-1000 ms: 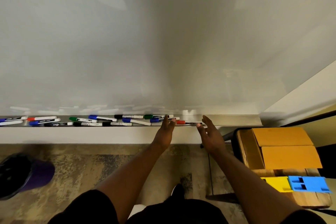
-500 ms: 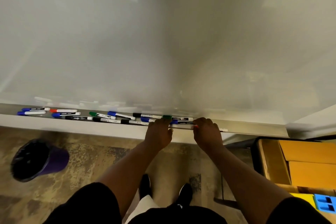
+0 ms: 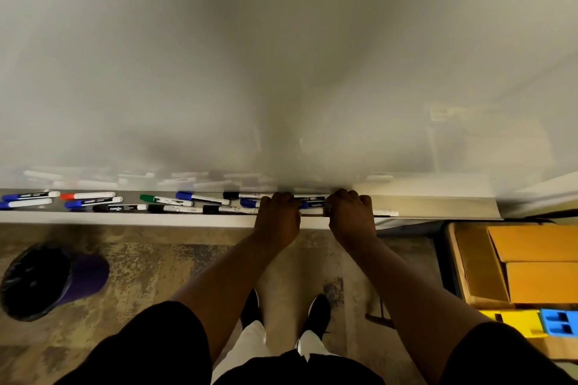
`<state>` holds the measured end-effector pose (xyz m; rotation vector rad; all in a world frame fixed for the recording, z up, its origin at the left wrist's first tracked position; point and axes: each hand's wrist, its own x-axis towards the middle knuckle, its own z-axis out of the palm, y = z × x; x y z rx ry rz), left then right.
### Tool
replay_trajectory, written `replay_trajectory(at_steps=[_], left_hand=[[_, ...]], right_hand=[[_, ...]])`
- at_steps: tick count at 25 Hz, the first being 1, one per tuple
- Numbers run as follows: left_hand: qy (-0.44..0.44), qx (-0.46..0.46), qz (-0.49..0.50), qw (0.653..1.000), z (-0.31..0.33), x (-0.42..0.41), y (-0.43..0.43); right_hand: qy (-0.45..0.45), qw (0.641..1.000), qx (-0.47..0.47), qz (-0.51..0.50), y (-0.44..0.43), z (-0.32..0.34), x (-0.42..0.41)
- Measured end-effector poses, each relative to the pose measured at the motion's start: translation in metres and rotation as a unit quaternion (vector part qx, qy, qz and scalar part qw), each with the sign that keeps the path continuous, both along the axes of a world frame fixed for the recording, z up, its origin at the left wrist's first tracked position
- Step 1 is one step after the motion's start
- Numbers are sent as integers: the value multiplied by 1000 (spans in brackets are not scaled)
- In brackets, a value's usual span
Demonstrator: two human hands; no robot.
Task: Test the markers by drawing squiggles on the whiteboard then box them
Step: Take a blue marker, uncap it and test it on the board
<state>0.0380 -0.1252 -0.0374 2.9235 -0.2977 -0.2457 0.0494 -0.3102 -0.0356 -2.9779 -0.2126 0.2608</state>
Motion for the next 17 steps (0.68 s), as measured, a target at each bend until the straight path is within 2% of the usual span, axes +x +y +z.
replay_trajectory(at_steps=[9, 17], left_hand=[[-2, -2, 31, 1000, -3, 0, 26], [-37, -38, 24, 998, 3, 6, 28]], right_hand=[[14, 999, 14, 37, 31, -7, 0], [-52, 997, 58, 22, 31, 4, -4]])
